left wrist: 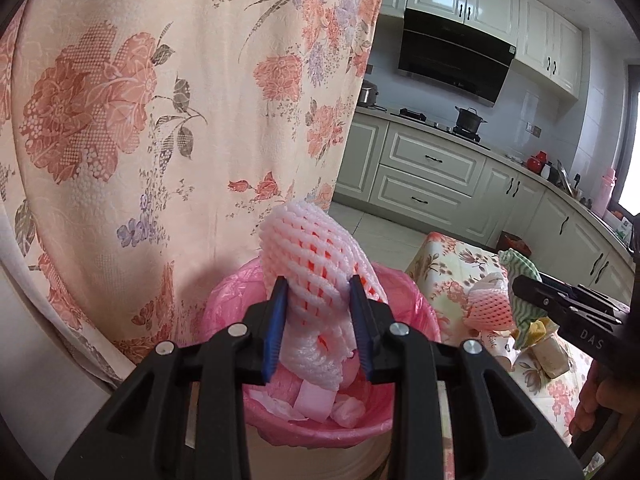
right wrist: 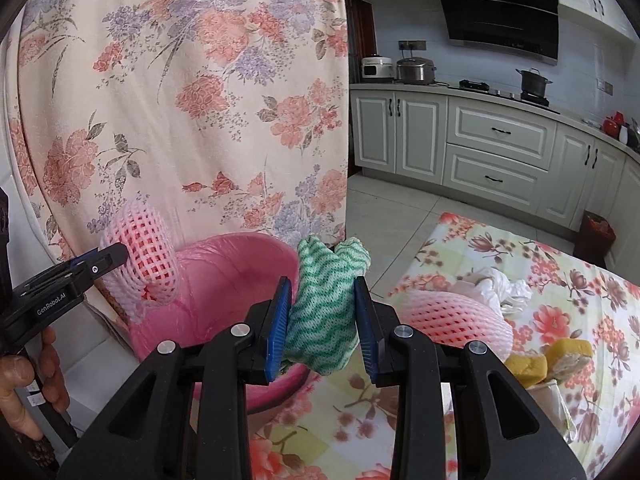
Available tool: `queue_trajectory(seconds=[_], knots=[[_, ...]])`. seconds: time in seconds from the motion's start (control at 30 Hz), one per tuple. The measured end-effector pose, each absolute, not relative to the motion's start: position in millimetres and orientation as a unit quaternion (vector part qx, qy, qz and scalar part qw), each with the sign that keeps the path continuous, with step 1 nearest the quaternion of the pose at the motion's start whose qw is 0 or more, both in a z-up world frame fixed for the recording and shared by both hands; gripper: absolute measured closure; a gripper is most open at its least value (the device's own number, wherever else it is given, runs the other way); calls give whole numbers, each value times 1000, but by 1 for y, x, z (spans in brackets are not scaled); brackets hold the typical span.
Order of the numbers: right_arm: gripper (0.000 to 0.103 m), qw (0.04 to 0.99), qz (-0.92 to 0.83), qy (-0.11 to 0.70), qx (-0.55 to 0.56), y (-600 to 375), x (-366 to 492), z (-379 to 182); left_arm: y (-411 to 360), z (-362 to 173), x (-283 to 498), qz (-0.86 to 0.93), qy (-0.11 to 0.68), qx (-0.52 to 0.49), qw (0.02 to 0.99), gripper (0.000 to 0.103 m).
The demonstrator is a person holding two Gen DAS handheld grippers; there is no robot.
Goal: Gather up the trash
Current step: 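Carry the cloth with the right gripper to the wastebasket while the left gripper carries a pink foam net there, then open the right gripper to drop the cloth while the left gripper drops the foam net into the basket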
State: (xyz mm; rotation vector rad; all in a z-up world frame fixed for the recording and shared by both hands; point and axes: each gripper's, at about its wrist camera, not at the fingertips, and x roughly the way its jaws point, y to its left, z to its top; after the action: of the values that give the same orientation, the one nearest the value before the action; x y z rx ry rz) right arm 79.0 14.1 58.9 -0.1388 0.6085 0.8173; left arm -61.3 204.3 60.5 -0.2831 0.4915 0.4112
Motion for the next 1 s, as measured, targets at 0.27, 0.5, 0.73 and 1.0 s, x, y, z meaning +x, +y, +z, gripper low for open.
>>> queue_trajectory(seconds=[0.27,0.5,0.73,1.0], knots=[[72,855,422,289,-83,51,72,60,217,59,-67,213,237,-148,936,72],[72,845,436,295,-92,73,71,54,221,60,-71,217,236,-150,935,71],[70,836,445,305,-100,85,75,49,223,59,-71,218,236,-155,934,71],[61,839,441,298,-110,91,77,47,223,58,-70,217,237,-156,934,64]])
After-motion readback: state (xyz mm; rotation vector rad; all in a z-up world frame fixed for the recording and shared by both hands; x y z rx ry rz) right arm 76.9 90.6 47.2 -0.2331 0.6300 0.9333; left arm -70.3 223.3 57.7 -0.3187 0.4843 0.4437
